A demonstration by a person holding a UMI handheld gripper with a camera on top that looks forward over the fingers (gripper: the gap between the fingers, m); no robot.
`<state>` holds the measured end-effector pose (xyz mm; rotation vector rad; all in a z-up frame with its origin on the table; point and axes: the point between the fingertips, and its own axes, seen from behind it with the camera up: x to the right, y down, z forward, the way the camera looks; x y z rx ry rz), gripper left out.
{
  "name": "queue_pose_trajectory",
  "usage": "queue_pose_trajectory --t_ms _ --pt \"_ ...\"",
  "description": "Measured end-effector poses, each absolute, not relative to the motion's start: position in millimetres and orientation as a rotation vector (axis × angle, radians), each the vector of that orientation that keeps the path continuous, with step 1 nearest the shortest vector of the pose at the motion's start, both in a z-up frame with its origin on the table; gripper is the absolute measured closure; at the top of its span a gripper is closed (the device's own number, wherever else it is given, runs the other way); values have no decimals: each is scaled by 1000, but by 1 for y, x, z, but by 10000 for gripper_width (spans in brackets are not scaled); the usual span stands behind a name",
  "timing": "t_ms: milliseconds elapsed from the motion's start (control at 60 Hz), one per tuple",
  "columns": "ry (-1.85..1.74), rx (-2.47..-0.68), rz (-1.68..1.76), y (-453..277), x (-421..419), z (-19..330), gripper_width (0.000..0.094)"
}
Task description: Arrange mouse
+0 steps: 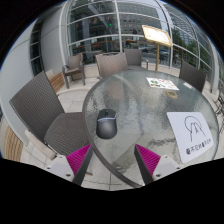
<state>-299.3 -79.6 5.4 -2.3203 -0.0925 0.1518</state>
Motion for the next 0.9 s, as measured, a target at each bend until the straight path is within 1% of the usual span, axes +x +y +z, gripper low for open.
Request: queue_pose_trajectory --t_ms 117,267,300,350,383,417,467,500,600,650,750,767,817,850,900 --pt "-111 -2308 167 -29 -319 6 89" --pt "-141 -2323 161 15 -333 -3 159" --pt "-143 -2329 162 20 -336 -6 192" --pt "-147 -2347 166 23 -339 -12 278" --pt "-146 -2354 149 25 -339 -14 353" --pt "-148 -2354 124 28 -332 -17 451" --pt "-156 -2356 120 27 -334 -15 462" --pt "-156 -2353 121 29 -333 -15 486" --pt "-166 -2365 136 28 -332 -17 600" --pt "-178 -2363 140 29 -330 -16 625" --pt "-194 -2392 175 28 -328 -15 628" --pt "-198 -2398 185 28 -328 -13 628" --pt "-227 -2383 217 28 -327 10 627" --pt "-233 -2348 230 33 -322 35 626" --pt "-253 -2285 231 38 -304 83 626"
